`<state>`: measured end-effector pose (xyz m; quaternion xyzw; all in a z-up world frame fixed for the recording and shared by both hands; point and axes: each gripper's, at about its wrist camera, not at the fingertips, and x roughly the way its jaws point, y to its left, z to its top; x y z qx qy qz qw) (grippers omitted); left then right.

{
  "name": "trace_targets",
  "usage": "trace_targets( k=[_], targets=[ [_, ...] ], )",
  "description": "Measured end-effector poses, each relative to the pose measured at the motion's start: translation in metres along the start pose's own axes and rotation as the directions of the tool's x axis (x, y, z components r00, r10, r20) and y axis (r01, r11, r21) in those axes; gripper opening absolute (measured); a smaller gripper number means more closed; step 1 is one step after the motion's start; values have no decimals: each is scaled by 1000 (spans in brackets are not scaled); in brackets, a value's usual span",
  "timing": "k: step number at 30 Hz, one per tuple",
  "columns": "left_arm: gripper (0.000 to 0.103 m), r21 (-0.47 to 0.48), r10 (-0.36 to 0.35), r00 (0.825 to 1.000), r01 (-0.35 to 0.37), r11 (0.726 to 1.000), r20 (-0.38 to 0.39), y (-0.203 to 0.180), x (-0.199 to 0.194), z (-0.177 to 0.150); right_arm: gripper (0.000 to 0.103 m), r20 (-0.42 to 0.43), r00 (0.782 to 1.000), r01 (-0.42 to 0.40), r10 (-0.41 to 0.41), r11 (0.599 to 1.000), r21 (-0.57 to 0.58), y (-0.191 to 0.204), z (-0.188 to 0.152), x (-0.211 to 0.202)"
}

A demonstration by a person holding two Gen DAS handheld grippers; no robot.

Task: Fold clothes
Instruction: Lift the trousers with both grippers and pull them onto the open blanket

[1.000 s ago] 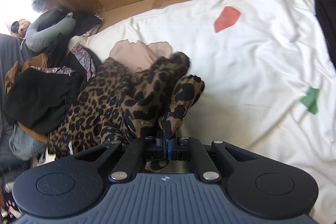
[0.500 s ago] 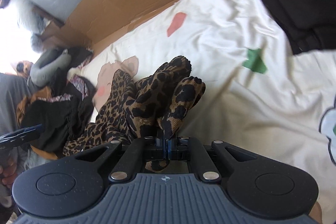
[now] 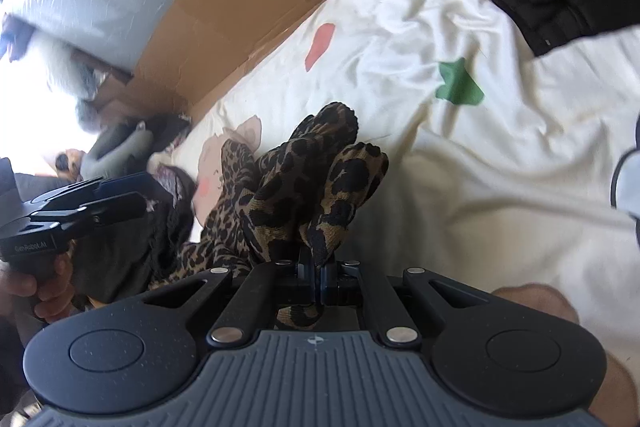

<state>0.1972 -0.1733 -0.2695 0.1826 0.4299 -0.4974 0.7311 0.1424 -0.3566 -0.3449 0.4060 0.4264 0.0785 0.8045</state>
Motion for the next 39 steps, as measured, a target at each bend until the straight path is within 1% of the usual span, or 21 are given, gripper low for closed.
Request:
trace_targets(
  k=[2, 3, 4, 6, 10, 17, 21, 23, 25, 27, 29, 30, 31, 33, 34, 36, 39],
  targets=[
    [64, 42, -25, 999, 26, 999, -22, -11, 9, 10, 0, 6, 1000, -18, 18, 1000, 15, -3, -1, -4],
    [67, 69, -50, 998, 52, 996, -24, -17, 13, 14, 0, 8, 1000, -25, 25, 999, 21, -5, -2, -6],
    [73, 100, -76, 997, 78, 992, -17, -24, 16, 17, 0, 11, 999, -30, 30, 999, 24, -6, -2, -9],
    [80, 157, -107, 994, 106, 982, -2, -39, 24, 22, 1, 22, 999, -40, 40, 999, 28, -9, -1, -15],
    [80, 197, -156, 987, 158, 968, -28, -60, 46, 27, 1, 32, 998, -51, 51, 998, 24, -14, -2, -23],
    [79, 266, -222, 972, 235, 935, -77, -85, 78, 28, 1, 14, 998, -56, 55, 998, 37, -26, -9, -31],
    [66, 255, -225, 963, 257, 932, -147, -93, 98, 27, 1, 17, 998, -63, 62, 997, 44, -31, -12, -35],
    [60, 261, -198, 964, 239, 935, -177, -95, 106, 27, 1, 18, 998, -60, 59, 997, 42, -32, -13, -36],
    [58, 273, -172, 964, 224, 936, -201, -94, 112, 26, 1, 14, 998, -54, 53, 998, 41, -34, -15, -36],
    [56, 285, -174, 957, 238, 929, -232, -93, 114, 26, 1, 15, 998, -54, 53, 997, 50, -37, -17, -36],
    [47, 299, -159, 956, 231, 926, -249, -92, 115, 23, 1, 18, 999, -46, 45, 998, 53, -39, -17, -37],
    [29, 307, -148, 956, 225, 925, -254, -92, 116, 21, 1, 19, 999, -42, 41, 998, 55, -40, -17, -37],
    [9, 315, -138, 956, 219, 923, -260, -91, 116, 19, 1, 20, 999, -41, 40, 998, 57, -41, -16, -38],
    [7, 331, -117, 956, 207, 921, -271, -90, 117, 15, 1, 24, 999, -34, 33, 998, 52, -42, -16, -39],
    [6, 325, -112, 956, 201, 924, -271, -87, 117, 14, 1, 26, 999, -28, 27, 998, 48, -43, -15, -40],
    [5, 287, -105, 960, 182, 940, -261, -76, 112, 12, 1, 29, 1000, -8, 7, 999, 46, -45, -14, -42],
    [4, 255, -54, 971, 115, 960, -233, -56, 99, 10, 0, 37, 999, 25, -27, 998, 52, -52, -10, -44]
  ],
)
